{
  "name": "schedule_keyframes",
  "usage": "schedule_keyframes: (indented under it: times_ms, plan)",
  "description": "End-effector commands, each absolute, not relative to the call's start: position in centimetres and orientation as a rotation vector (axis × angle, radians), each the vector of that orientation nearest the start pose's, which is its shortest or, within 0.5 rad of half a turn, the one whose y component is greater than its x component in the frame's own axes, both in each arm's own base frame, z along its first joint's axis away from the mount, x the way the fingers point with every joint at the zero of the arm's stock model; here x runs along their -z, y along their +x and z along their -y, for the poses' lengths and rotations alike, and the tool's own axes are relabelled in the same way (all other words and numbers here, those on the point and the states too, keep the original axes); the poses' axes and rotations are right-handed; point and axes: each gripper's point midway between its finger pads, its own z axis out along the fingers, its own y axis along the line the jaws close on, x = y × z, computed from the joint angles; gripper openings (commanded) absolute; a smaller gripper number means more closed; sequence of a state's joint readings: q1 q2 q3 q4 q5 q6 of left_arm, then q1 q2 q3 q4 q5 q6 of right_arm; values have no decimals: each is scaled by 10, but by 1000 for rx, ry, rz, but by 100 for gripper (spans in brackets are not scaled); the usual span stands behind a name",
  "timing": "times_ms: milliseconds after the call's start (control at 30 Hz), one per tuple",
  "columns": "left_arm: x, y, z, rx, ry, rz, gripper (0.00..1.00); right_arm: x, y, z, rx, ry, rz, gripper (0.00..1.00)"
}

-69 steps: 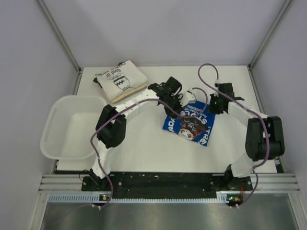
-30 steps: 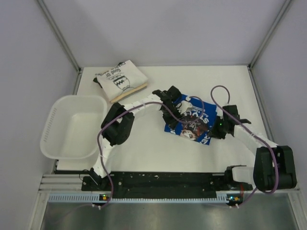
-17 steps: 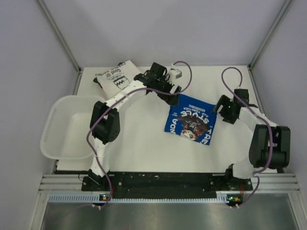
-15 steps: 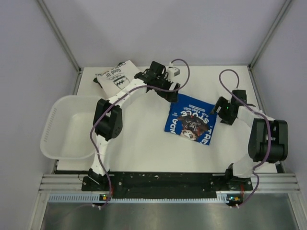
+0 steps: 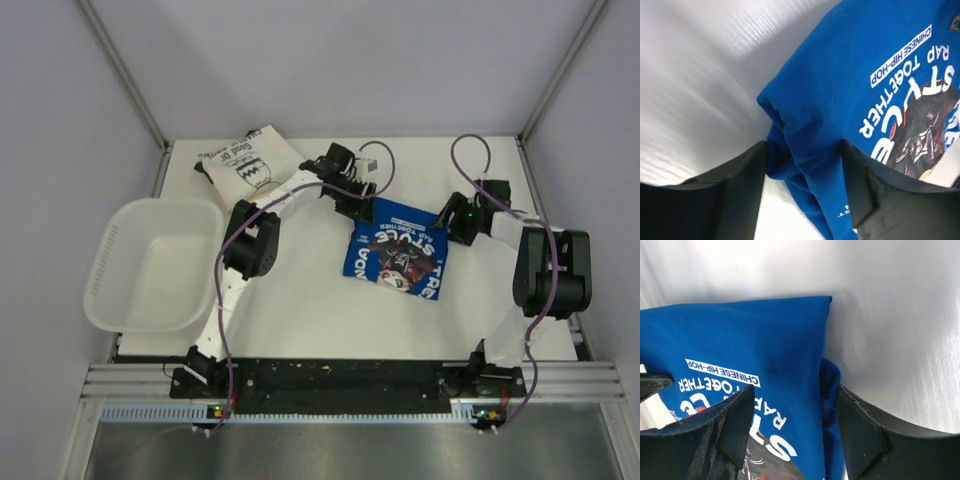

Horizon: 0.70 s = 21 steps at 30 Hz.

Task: Fold and stack the t-shirts
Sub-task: Smooth out wrinkles on the folded tshirt, then put the neatly folded tshirt into the corner of the board with both arms

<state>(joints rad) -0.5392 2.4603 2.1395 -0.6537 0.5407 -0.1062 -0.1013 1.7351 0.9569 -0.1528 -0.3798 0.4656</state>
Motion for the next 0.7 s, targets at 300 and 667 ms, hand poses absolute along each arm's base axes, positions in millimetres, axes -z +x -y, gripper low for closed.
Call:
schedule_keyframes:
  times_ms: [300,667]
  plan:
    - [-75,423,385,1105,756,-2463,0,-24,364,-42,-354,346,-2646,67]
    - [-119,437,361,992,834,-2329,0,-68,422,-89,-581,201,-2440,0]
